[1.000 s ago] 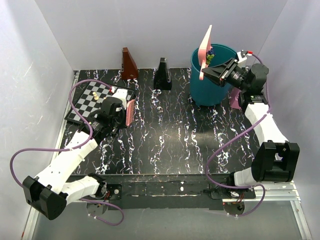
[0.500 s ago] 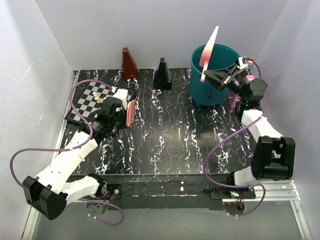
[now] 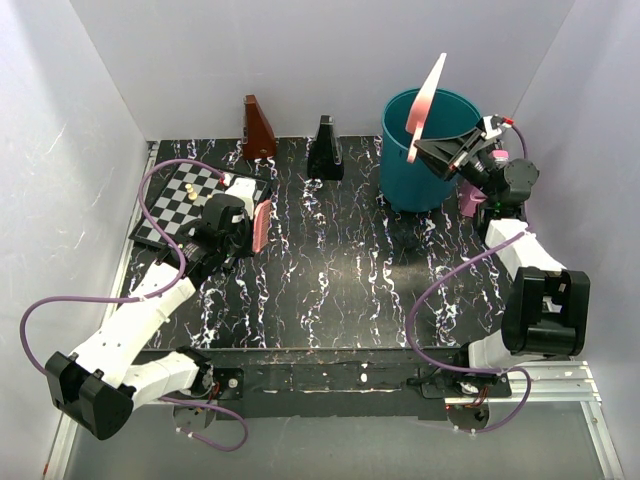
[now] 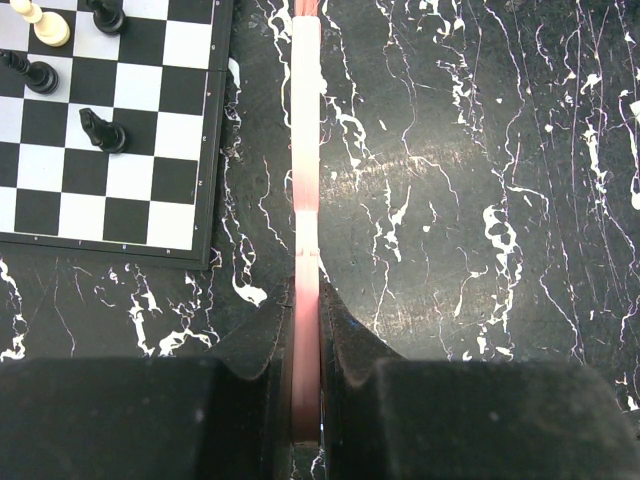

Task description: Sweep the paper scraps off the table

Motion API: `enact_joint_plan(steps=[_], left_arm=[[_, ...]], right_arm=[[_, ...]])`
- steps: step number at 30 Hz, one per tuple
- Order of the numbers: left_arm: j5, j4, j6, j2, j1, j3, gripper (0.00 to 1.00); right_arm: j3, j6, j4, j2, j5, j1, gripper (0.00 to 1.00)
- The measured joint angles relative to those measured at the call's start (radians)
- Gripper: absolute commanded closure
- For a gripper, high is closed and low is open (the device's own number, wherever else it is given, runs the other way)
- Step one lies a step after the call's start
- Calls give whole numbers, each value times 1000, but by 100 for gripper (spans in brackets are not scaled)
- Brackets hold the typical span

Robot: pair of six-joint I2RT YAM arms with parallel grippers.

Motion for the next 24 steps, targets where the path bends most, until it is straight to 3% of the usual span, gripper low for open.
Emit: enact_joint_plan(steps=[5, 14, 19, 24], left_arm=[[3, 0, 0, 2, 0, 0, 100], [105, 6, 6, 35, 0, 0, 100], [331, 41, -80, 118, -1, 10, 100], [509, 151, -240, 203, -54, 32, 100]], right_arm=[[24, -168, -234, -53, -46, 0, 99], [299, -883, -1115, -331, 4, 82, 99], [233, -1115, -1411, -502, 113, 100, 99], [97, -1193, -1615, -605, 265, 100, 99]])
